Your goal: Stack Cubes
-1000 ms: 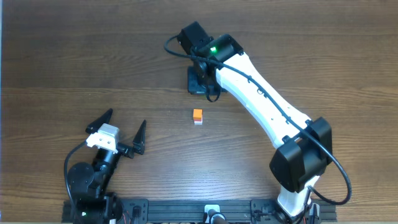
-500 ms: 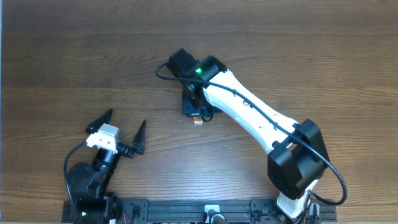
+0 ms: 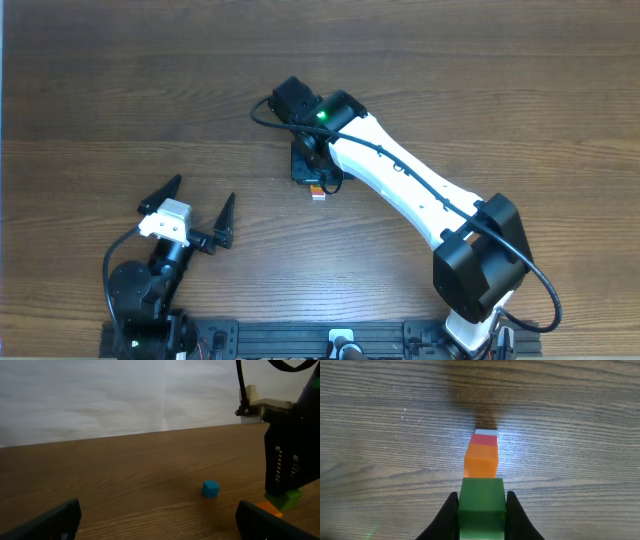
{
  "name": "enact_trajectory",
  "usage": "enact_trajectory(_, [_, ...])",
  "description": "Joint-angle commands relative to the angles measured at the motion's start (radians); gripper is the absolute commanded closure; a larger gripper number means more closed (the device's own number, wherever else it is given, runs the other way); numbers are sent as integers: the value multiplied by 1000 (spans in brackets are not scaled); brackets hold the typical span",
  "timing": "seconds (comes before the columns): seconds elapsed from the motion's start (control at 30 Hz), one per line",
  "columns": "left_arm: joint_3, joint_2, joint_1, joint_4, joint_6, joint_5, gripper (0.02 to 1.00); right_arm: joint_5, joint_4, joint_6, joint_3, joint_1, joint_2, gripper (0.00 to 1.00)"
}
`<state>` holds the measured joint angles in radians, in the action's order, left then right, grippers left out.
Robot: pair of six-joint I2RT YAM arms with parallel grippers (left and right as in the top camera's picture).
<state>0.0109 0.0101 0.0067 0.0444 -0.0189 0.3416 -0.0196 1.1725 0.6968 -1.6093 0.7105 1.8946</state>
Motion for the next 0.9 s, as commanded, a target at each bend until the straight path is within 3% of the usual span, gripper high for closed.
enact_trajectory(0.03, [-5,-5,-3,1,4,9,18,-2,-10,21,7,-2,-6,989])
enact_trajectory(0.9, [-5,-5,-3,1,5,9,18,-10,-20,21,-8,-4,55,989])
